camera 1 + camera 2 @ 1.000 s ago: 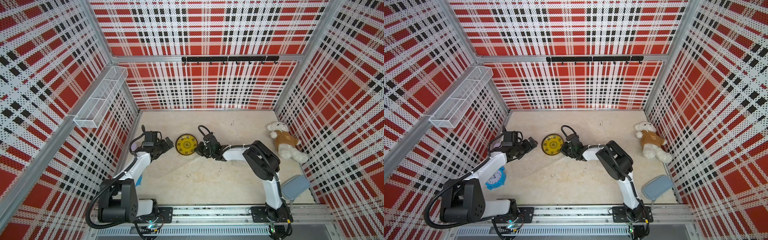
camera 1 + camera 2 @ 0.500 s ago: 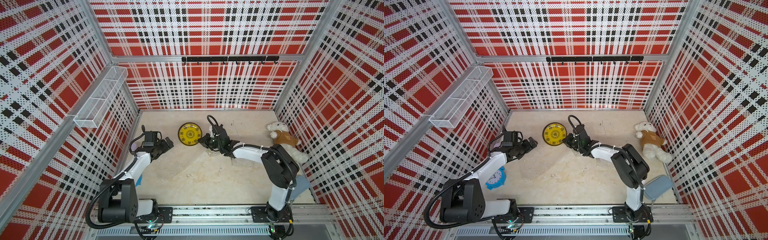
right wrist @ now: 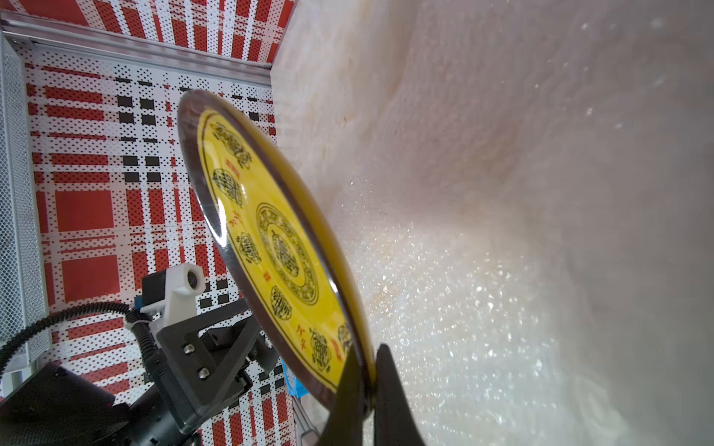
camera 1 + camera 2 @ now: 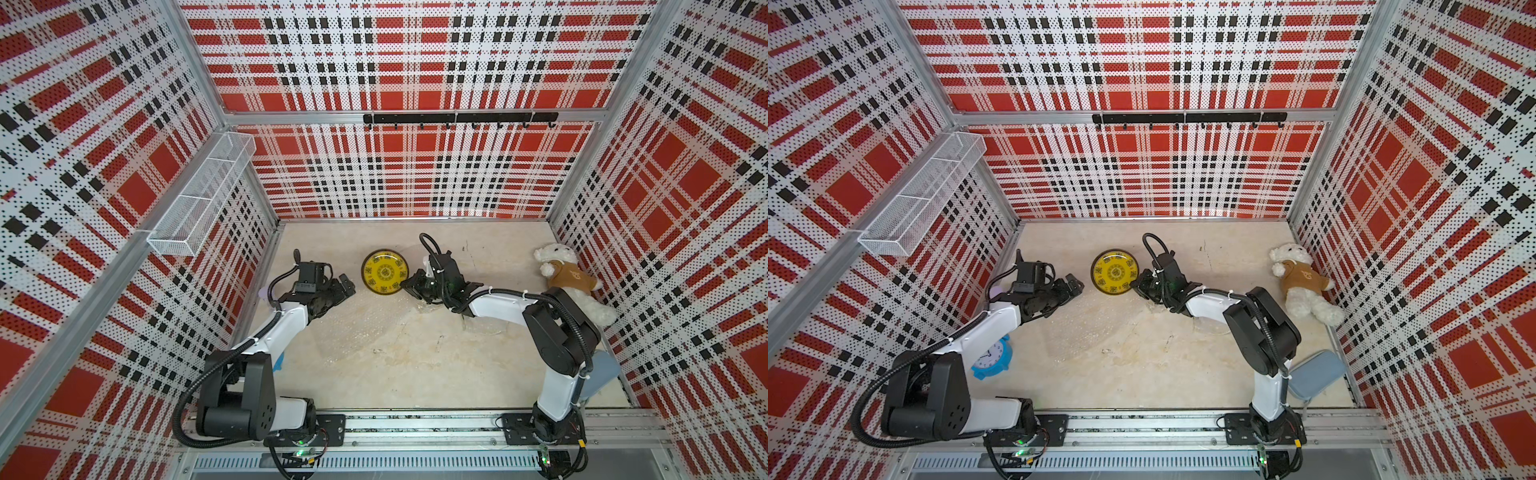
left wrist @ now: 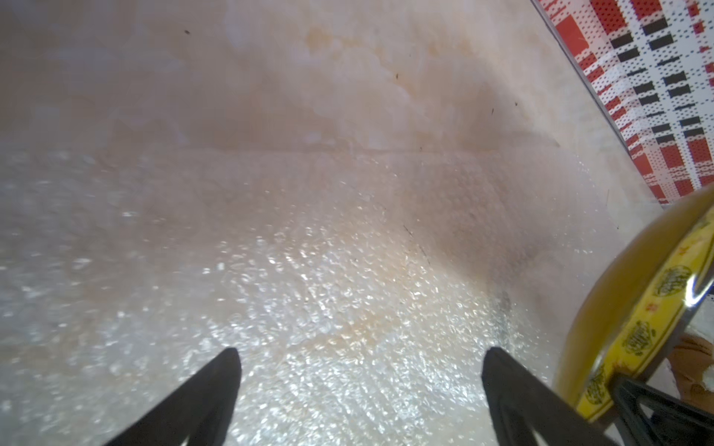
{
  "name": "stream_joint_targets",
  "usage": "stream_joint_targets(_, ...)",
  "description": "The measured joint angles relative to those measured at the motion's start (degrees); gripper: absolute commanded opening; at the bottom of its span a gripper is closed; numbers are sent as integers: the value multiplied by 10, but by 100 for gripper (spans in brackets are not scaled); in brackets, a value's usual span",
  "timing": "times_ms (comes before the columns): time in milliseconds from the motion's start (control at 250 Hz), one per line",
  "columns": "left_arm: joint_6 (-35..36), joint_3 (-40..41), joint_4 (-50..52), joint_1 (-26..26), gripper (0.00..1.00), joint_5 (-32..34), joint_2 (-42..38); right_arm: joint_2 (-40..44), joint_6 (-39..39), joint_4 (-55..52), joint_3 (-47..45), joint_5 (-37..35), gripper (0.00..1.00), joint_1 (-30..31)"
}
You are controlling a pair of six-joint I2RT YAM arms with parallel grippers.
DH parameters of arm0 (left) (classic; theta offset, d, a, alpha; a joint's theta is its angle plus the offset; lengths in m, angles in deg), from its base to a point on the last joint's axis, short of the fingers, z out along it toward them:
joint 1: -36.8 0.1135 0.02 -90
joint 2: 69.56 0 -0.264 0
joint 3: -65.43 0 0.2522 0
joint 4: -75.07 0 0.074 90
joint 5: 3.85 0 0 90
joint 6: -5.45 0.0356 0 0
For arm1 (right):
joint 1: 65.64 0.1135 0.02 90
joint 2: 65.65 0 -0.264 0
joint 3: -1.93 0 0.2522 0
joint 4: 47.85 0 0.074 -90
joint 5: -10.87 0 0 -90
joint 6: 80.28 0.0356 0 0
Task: Unpack dinner plates from bubble wrap
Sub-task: Pick up the plate from the bubble wrap, then adjust the bubble wrap at the center of the board.
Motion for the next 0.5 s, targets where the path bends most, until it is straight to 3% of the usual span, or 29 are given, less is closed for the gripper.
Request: stream_joint_targets(496, -26, 31, -71, -25, 99, 13, 73, 0, 6, 6, -17, -10, 0, 3)
